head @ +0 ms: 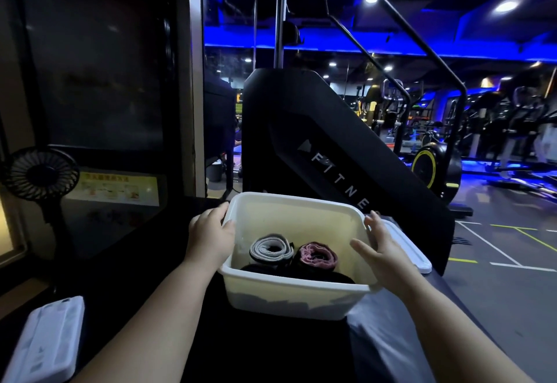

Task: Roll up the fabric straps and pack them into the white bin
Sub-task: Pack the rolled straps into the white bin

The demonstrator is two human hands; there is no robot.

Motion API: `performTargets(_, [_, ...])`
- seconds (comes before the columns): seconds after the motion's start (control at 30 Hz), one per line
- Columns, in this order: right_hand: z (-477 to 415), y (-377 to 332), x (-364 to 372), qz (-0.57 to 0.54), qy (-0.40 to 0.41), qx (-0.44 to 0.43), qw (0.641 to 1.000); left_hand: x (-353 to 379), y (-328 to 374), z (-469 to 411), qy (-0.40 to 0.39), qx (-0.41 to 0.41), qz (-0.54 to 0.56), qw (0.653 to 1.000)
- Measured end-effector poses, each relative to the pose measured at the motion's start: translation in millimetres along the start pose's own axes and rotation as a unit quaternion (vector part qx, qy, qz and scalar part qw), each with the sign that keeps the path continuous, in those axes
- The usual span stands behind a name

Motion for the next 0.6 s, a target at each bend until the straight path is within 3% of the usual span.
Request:
performTargets(0.17, [-8.3, -1.0, 8.0, -0.014, -0.038, 0.032, 0.999, 6.6, -14.2, 2.5, -0.058, -0.085, 0.138, 0.985])
performTargets(0.37, [-13.7, 1.6, 13.1, -0.097, -0.041, 0.098, 0.990, 17.3, -18.4, -4.8, -0.101, -0.120, 0.189, 0.969])
performTargets(0.6, [-36.3, 5.6, 20.7, -0.051, -0.076, 0.097, 0.991, 31.4, -27.0, -16.7, -0.103, -0.168, 0.223, 0.955])
Point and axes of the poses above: each hand's wrist, its own z-axis away from the middle knuckle, its own x-axis out of the palm, y = z × x, the point moved 6 cm from there along -z, towards the middle knuckle, and after that the axes turned 13 degrees about y, right-handed, at the moved point
